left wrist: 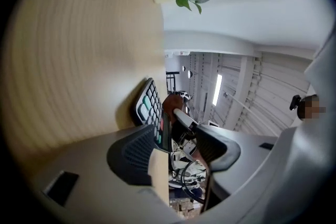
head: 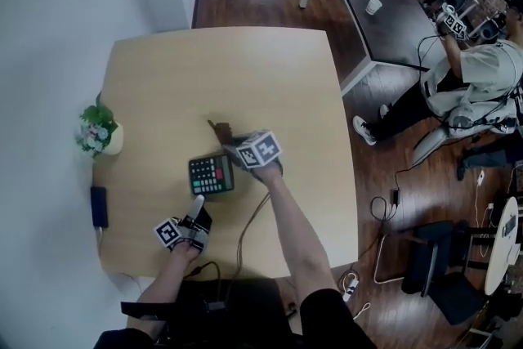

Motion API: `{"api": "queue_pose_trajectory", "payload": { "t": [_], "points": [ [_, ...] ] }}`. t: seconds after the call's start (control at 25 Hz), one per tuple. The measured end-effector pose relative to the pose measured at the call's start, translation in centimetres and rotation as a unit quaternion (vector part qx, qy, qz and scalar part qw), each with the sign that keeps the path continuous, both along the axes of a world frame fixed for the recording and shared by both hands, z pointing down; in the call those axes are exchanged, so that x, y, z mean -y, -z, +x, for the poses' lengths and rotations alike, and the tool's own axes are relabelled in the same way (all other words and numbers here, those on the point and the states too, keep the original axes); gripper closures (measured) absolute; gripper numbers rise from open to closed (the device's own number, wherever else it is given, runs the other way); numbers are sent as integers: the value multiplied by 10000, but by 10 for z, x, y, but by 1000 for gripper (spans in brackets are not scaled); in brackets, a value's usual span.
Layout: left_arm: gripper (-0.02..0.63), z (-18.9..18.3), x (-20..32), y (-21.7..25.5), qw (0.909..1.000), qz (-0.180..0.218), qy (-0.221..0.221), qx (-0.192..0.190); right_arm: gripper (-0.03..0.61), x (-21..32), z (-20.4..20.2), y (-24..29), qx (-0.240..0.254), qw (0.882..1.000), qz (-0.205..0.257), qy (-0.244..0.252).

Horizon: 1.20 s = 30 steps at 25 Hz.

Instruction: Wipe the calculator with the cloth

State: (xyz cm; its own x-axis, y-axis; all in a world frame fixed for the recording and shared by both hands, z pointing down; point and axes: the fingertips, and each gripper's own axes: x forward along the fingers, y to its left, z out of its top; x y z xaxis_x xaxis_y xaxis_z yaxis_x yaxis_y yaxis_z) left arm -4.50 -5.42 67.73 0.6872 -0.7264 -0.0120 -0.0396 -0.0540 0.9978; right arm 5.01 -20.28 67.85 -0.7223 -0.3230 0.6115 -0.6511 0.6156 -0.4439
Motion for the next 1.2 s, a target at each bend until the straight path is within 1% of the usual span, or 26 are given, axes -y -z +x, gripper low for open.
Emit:
{"api": "queue_pose_trajectory", "payload": {
  "t": [0.04,0.08,0.12,0.16,0.24,0.32,0.4,0.48,0.56,0.6,0.68,0.76,0.84,0.92,1.0,1.08,1.16,1.2],
  "points": [
    [377,0,5,-1,9999,-9,94,38,512,-4,-8,-6,-3,9998,-133,179],
    [376,0,10,-1,9998,2,148,106,512,-10,-11,-10,20,9994,-250,241],
    [373,-2,15,-1,9996,34,165,209,512,-17,-11,-12,83,9992,-337,182],
    [371,-6,18,-1,9993,81,154,335,514,-24,-8,-11,180,9990,-400,17],
    [371,-19,25,-2,9985,138,149,511,514,-41,2,-9,387,9968,-512,-479],
    [371,-37,33,-5,9984,120,230,494,514,-65,11,-11,478,9920,-689,-945],
    [370,-51,46,-7,9985,115,303,447,514,-93,14,-16,624,9843,-947,-1354],
    [368,-58,63,-5,9981,227,318,483,514,-120,5,-21,909,9735,-1161,-1749],
    [367,-65,79,-1,9967,401,328,623,514,-141,-7,-24,1129,9642,-1234,-2058],
    [367,-68,84,2,9960,465,344,687,514,-148,-11,-24,1181,9620,-1224,-2134],
    [367,-76,87,5,9951,526,294,783,514,-151,-12,-25,1148,9629,-1160,-2149],
    [366,-78,75,8,9952,542,100,809,514,-135,-5,-23,987,9675,-988,-2107],
    [365,-79,57,8,9967,510,18,626,514,-101,1,-15,886,9731,-750,-1991],
    [372,-82,48,4,9986,422,152,286,514,-64,-6,-8,881,9794,-637,-1702],
    [378,-81,45,3,9989,387,231,115,514,-38,-21,-9,847,9847,-721,-1343],
    [385,-73,43,4,9990,380,191,94,512,-34,-32,-19,745,9861,-983,-1116],
    [385,-65,42,4,9991,368,164,112,512,-49,-36,-25,769,9827,-1255,-1128],
    [386,-62,42,3,9991,360,158,129,512,-60,-35,-24,821,9805,-1311,-1210]
  ]
}}
